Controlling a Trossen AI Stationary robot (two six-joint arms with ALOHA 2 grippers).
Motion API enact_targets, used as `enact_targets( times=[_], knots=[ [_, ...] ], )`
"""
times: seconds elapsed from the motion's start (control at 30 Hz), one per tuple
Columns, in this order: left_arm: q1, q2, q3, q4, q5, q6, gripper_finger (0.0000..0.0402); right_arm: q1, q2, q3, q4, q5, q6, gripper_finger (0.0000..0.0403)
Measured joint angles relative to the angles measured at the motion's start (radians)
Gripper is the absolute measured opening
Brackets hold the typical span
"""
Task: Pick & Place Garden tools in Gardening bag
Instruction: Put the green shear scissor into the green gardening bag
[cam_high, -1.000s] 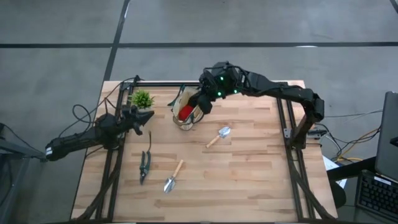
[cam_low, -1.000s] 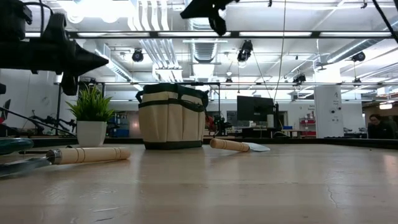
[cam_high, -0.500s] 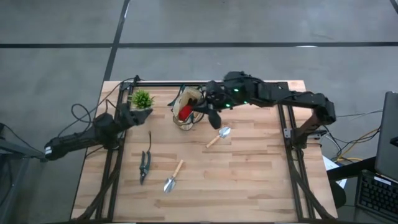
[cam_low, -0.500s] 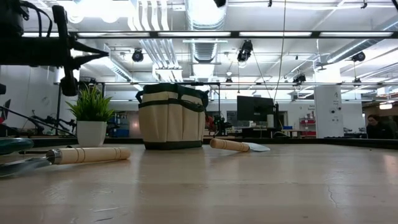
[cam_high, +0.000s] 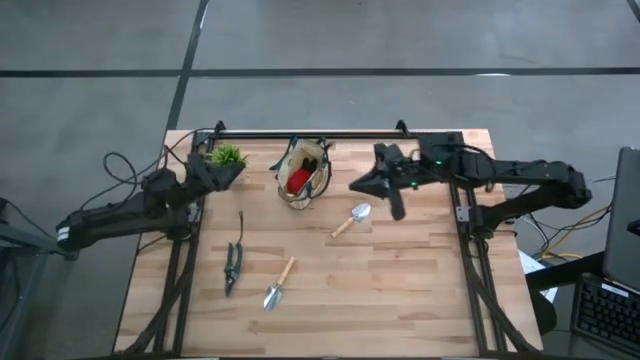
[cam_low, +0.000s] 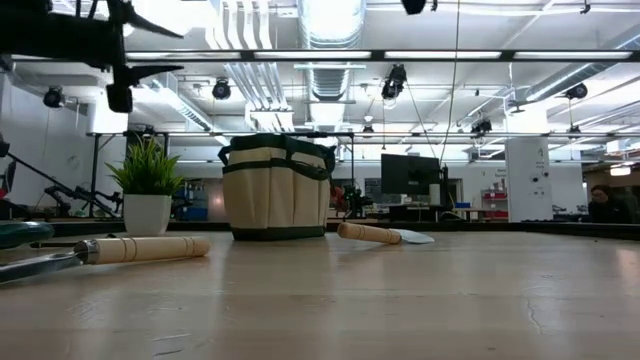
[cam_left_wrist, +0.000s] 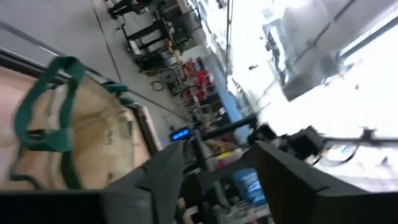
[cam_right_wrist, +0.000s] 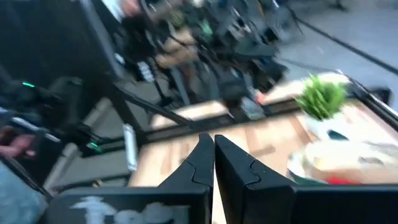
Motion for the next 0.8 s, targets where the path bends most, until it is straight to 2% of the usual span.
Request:
enact_targets(
  times=[0.13,0.23,0.33,0.4,0.43,0.5,0.67,0.8],
  knots=[
    [0.0,0.044,0.007,0.07,-0.028,-0.077,0.0255,0.001,-0.106,-0.155,0.18,-0.057,0.023,0.0008],
    [0.001,0.065,0.021,0.088,-0.053,-0.081,0.0264,-0.002,-0.177,-0.243,0.199,-0.033,0.033,0.0008],
    [-0.002,0.086,0.053,0.083,-0.02,-0.044,0.0259,-0.017,-0.252,-0.311,0.097,0.076,-0.085,0.0008],
    [-0.002,0.103,0.093,0.047,-0.002,-0.019,0.0255,-0.015,-0.287,-0.356,0.031,0.221,0.015,0.0008],
    [-0.002,0.114,0.121,0.006,0.001,-0.003,0.0252,-0.011,-0.301,-0.382,0.014,0.274,0.07,0.0008],
    [-0.003,0.142,0.191,-0.123,0.015,0.029,0.0249,-0.011,-0.325,-0.434,0.016,0.292,0.072,0.0008],
    [-0.003,0.238,0.417,-0.622,0.023,0.068,0.0245,-0.01,-0.385,-0.541,0.09,0.096,0.019,0.0008],
    [-0.003,0.34,0.547,-0.94,0.023,0.002,0.0245,-0.011,-0.408,-0.626,0.205,0.066,0.012,0.0008]
  ],
)
